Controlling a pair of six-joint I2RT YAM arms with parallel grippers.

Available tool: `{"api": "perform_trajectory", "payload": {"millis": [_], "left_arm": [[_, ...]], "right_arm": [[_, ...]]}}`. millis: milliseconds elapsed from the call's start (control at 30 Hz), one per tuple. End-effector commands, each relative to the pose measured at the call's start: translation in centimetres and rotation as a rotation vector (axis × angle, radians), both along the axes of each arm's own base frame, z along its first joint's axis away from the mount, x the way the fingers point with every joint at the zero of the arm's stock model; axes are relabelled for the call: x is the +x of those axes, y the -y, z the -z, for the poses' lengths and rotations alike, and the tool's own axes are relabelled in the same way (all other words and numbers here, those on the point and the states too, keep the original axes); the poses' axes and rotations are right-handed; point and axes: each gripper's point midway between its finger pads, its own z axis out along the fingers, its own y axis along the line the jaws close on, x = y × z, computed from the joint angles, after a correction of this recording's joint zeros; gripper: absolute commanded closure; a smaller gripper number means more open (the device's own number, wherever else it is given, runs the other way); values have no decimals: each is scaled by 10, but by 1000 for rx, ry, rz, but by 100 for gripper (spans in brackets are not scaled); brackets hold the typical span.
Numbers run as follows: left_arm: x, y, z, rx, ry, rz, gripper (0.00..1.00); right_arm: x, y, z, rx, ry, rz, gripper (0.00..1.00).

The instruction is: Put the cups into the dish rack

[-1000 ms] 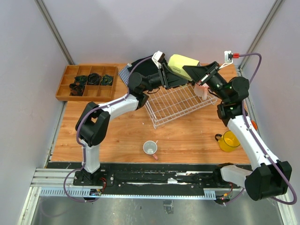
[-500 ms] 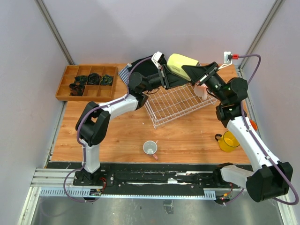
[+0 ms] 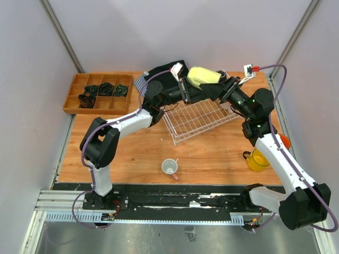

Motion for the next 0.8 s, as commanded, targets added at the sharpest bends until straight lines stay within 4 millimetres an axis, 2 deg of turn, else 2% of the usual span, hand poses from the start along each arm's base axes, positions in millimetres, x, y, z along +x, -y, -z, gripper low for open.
{"api": "perform_trajectory", "payload": {"millis": [0, 167, 267, 433, 567, 767], "left_arm": [[8, -22, -33, -26, 105, -113, 99], [27, -23, -15, 76, 99, -166, 100], [46, -17, -3, 175, 117, -211, 100], [90, -14, 23, 363, 86, -349, 100], [118, -12, 48, 545, 79, -460, 100], [141, 1, 77, 691, 34, -521, 100]], "right_arm": [[-8, 12, -3, -45, 40, 39, 36], [-3, 42, 2, -64, 19, 125, 33], [-1, 64, 7, -78, -1, 193, 32], [-2, 105, 15, -186, -42, 350, 32], [-10, 122, 11, -290, -40, 430, 32], [-15, 148, 7, -416, -75, 551, 34]]}}
